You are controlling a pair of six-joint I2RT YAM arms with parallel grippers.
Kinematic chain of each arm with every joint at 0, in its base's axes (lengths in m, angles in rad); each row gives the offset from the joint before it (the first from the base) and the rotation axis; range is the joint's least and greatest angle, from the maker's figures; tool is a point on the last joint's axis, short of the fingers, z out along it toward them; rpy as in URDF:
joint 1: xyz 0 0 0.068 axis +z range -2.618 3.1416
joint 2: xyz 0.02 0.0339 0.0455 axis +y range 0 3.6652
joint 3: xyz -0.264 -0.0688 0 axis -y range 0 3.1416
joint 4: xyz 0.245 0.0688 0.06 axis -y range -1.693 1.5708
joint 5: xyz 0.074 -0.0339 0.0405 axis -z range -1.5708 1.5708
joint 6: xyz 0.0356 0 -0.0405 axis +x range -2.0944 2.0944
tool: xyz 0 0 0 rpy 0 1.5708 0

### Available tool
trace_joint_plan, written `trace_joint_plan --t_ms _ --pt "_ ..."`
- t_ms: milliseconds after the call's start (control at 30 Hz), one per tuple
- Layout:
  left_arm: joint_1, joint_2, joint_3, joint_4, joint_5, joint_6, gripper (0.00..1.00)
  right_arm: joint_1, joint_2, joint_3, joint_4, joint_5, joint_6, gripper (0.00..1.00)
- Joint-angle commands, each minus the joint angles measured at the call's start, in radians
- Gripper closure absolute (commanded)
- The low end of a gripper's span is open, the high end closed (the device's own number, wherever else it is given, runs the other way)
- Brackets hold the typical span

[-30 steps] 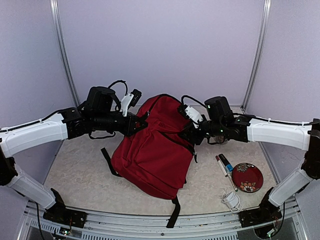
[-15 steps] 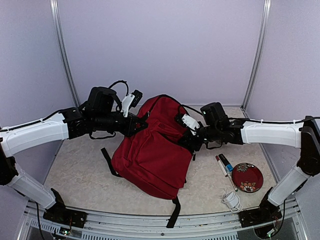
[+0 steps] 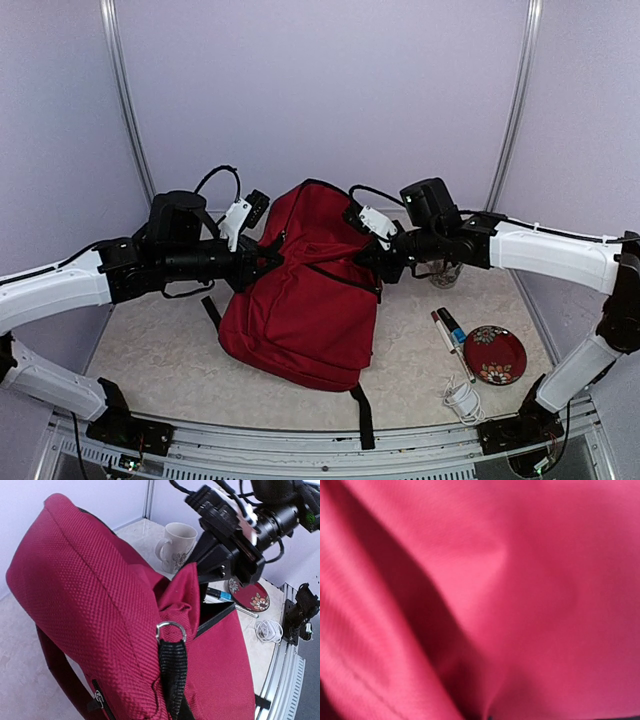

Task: Pack the student bag
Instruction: Pick up the student bag from the center of the board.

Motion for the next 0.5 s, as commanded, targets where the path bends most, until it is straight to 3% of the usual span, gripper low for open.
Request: trace_joint_plan --t_ms 0,133,300,467 --pt "-0.084 -0.136 -0.07 0.215 -0.069 0.164 1.0 0.022 -0.085 0.144 0.136 0.069 -0.091 1.0" --pt "-0.095 -0.163 -0.125 0.275 -0.12 0.194 1.0 0.056 -0.088 0.176 0.188 0.1 -0.14 1.0" --pt "-0.125 -0.134 -0.22 0.327 -0.214 0.242 1.0 0.126 -0.113 0.066 0.31 0.167 -0.177 1.0" --pt "-0.175 -0.186 -0.349 0.406 -0.156 0.217 1.0 0.222 -0.144 -0.012 0.322 0.206 -0.196 1.0"
